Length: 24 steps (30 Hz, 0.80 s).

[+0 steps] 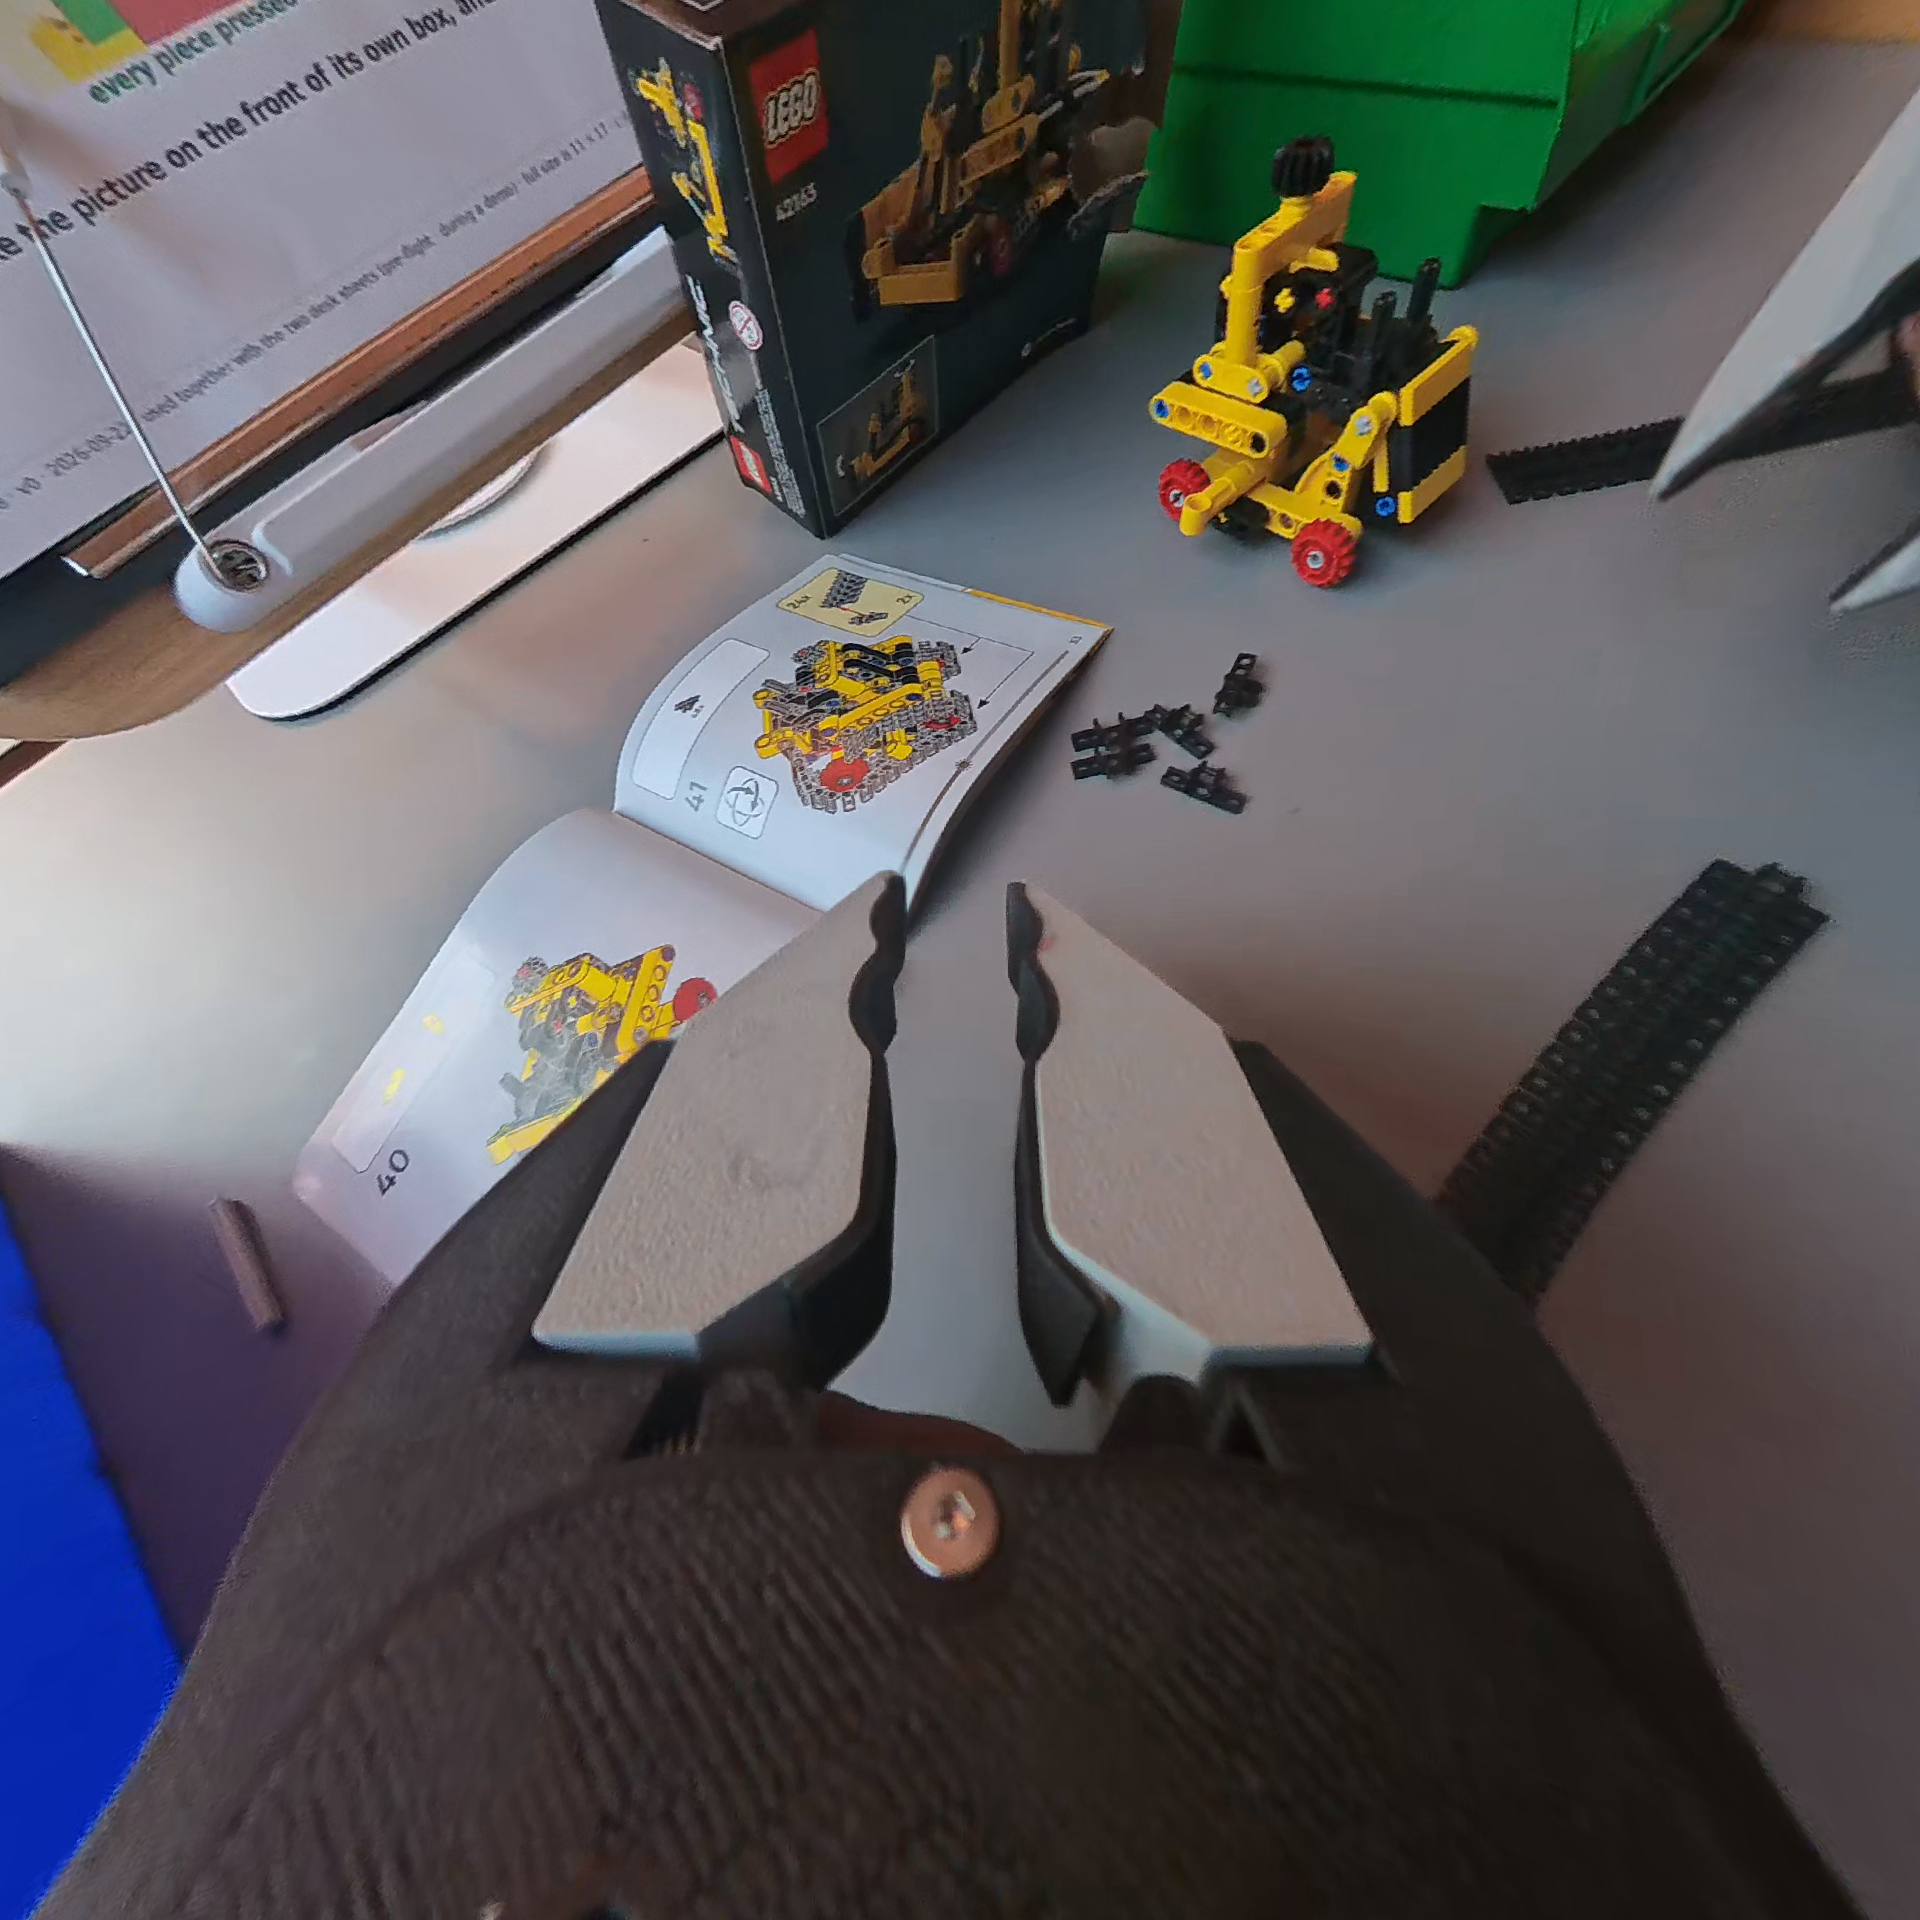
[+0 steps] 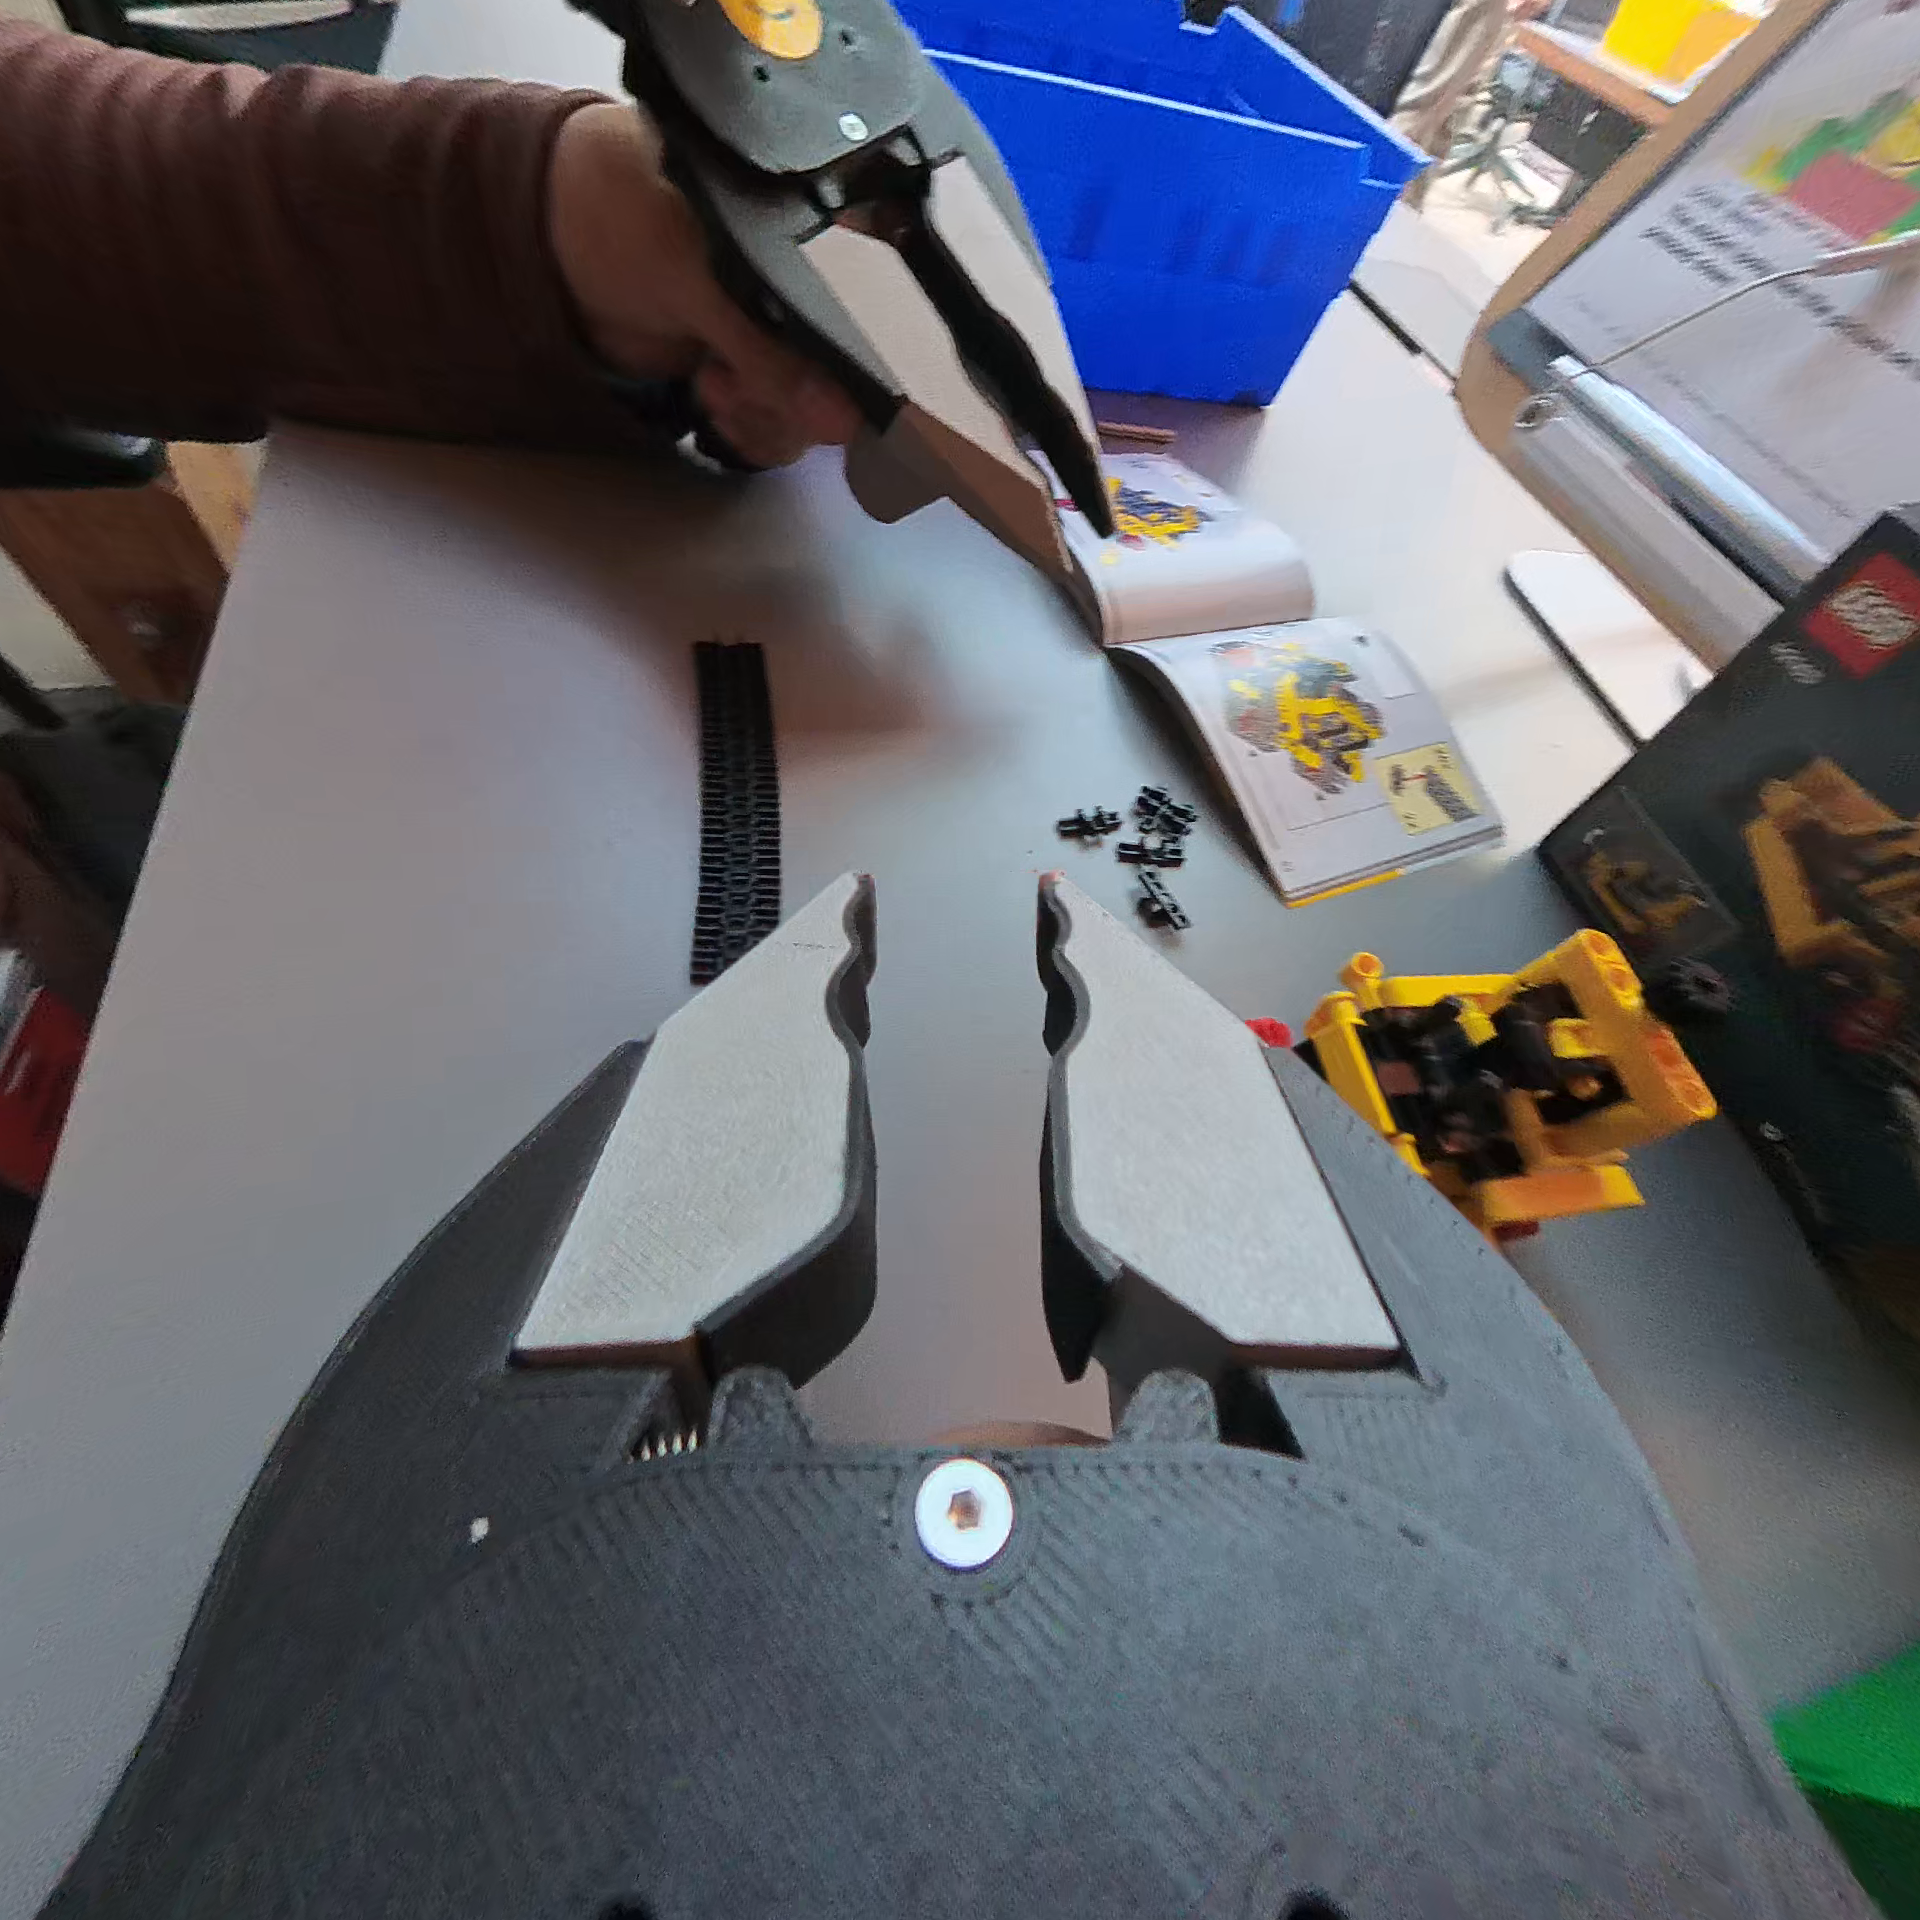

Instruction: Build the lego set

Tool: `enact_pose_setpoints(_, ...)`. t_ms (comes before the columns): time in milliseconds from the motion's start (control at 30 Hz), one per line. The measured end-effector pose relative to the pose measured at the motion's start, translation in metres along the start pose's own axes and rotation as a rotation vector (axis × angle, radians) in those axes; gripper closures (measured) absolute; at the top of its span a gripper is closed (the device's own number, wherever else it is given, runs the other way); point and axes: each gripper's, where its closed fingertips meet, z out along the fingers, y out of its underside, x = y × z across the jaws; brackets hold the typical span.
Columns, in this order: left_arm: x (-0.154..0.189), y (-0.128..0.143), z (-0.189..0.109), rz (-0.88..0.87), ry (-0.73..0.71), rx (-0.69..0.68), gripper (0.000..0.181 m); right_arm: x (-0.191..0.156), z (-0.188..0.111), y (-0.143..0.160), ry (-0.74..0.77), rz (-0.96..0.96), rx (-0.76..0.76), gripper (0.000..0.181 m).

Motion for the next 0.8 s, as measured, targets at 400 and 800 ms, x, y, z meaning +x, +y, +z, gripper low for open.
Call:
enact_pose_setpoints(400,-0.006,0.004,0.000,-0.072,0.082,-0.051,0.163,0.047,-0.005,0.006,0.257,0.049,-0.021,0.164)
enact_pose_setpoints(800,0.053,-0.003,0.049,0.145,0.280,-0.234,0.157,0.049,0.000,0.010,0.266,0.058,-0.042,0.167)
